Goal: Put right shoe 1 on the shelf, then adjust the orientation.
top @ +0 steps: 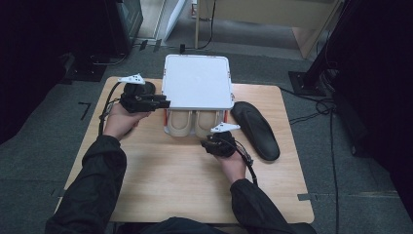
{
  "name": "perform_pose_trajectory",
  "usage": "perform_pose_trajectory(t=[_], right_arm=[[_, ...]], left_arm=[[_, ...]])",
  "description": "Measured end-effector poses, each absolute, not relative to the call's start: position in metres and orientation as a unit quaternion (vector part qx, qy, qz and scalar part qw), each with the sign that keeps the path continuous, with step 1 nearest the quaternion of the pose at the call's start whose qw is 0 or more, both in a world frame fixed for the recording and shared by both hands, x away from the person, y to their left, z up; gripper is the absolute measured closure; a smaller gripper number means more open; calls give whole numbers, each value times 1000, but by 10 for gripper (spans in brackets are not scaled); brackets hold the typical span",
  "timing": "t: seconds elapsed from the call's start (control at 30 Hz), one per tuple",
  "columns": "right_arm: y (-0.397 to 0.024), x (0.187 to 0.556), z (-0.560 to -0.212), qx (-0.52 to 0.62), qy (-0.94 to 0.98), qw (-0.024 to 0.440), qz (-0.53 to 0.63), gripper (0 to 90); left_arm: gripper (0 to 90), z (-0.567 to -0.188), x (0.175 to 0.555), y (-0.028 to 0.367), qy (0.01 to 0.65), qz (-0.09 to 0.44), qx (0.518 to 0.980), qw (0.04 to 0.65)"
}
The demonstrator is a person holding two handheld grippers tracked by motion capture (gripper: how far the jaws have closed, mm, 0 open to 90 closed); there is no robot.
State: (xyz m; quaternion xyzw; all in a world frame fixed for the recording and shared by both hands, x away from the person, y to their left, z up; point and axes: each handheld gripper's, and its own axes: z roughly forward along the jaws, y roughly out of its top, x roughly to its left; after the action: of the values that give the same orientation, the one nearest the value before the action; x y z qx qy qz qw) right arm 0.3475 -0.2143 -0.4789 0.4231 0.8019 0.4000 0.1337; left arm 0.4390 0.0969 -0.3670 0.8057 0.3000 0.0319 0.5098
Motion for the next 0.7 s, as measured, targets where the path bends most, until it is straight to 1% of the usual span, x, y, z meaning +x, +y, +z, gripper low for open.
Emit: perform_pose_trajectory(t=[0.07,0.23,0.3,0.43,0.57,0.7], right_arm=[[-219,341,-473,412,802,129,413,557],[-224,334,-466,400,804,118,425,538],[-227,331,-463,391,807,106,429,523],[-232,329,-460,382,810,100,435,520],[-238,328,-459,371,811,99,441,505],[-247,331,-464,373,808,89,448,515]], left_arm=[[542,-365,437,102,310,41,805,504],[533,-361,433,109,314,46,806,499],[527,-358,430,112,318,47,802,504],[507,-354,424,117,314,54,806,499],[511,-356,422,124,321,54,806,495],[515,-362,420,134,333,65,808,482]])
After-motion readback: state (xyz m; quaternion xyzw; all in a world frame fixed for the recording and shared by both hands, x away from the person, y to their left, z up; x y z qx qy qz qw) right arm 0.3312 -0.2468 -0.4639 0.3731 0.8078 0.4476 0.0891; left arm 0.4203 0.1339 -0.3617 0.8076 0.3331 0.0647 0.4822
